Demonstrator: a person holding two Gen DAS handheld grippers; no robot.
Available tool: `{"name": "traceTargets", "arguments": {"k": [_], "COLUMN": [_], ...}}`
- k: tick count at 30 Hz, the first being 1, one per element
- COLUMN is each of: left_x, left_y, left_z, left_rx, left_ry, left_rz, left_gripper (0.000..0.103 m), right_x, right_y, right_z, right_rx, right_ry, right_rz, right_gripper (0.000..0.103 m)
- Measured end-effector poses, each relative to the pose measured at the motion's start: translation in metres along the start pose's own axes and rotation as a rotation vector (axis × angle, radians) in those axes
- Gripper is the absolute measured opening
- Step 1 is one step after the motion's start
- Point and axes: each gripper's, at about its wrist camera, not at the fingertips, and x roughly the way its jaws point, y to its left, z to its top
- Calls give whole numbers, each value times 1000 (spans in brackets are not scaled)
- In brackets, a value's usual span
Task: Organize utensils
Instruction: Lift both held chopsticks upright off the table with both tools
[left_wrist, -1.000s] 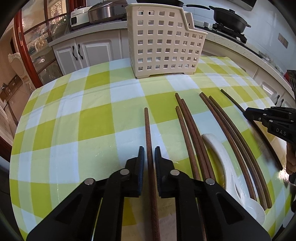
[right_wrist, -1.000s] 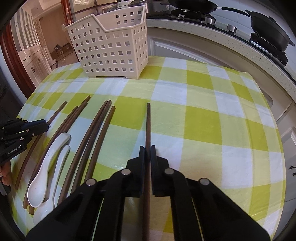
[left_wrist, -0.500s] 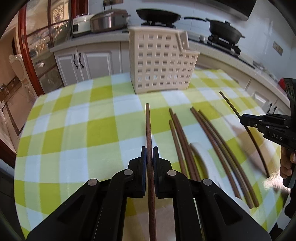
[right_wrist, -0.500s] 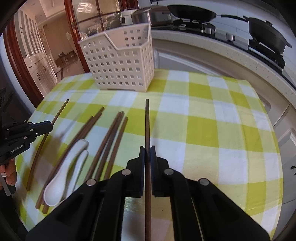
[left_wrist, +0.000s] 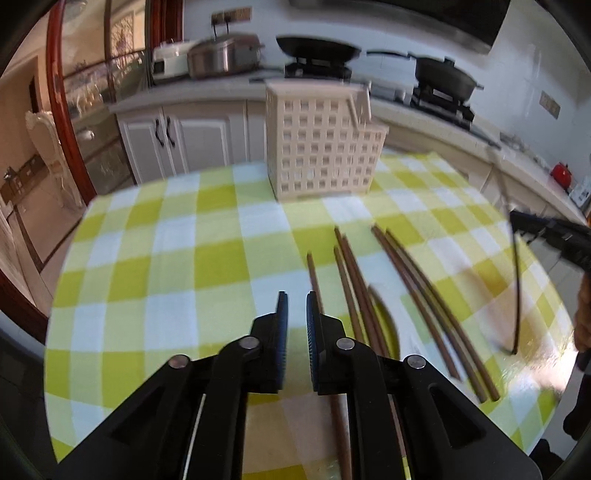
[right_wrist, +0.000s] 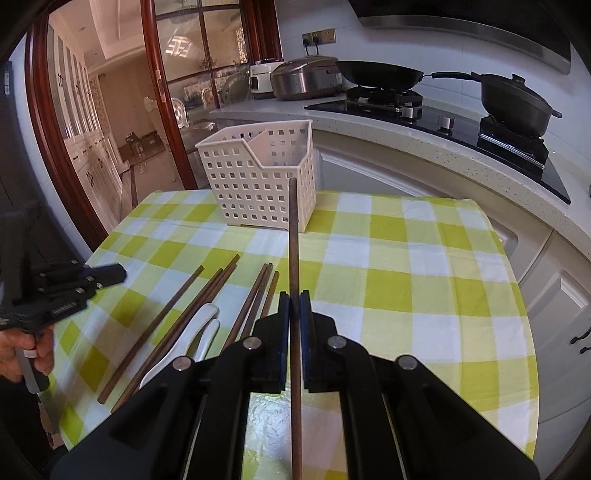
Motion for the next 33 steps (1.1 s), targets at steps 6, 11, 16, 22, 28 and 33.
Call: {"name": "traceTargets", "arguments": {"k": [6, 11, 16, 22, 28, 33], "left_x": [33, 52, 59, 47, -14, -55], "left_y": [-14, -21, -27, -22, -11, -2], "left_z": [-7, -10, -8, -3, 2, 5], "left_rx": [24, 39, 76, 64, 22, 8], "left_ry": [84, 139, 162, 141, -11, -104], "left_rz": [-29, -9, 21, 6, -3, 22], "left_gripper": [17, 16, 16, 6, 7, 6], "right_x": [-17, -23, -25, -27, -30, -35], "right_y": [-7, -8, -7, -4, -2, 5], "right_z": [-2, -3, -2, 0, 2, 5], "right_rx": [24, 25, 22, 19, 17, 5], "right_ry": [-32, -40, -48, -58, -64, -76], "right_rz": [1, 8, 14, 25, 26, 27], "right_gripper": [6, 6, 6, 6, 6, 6]}}
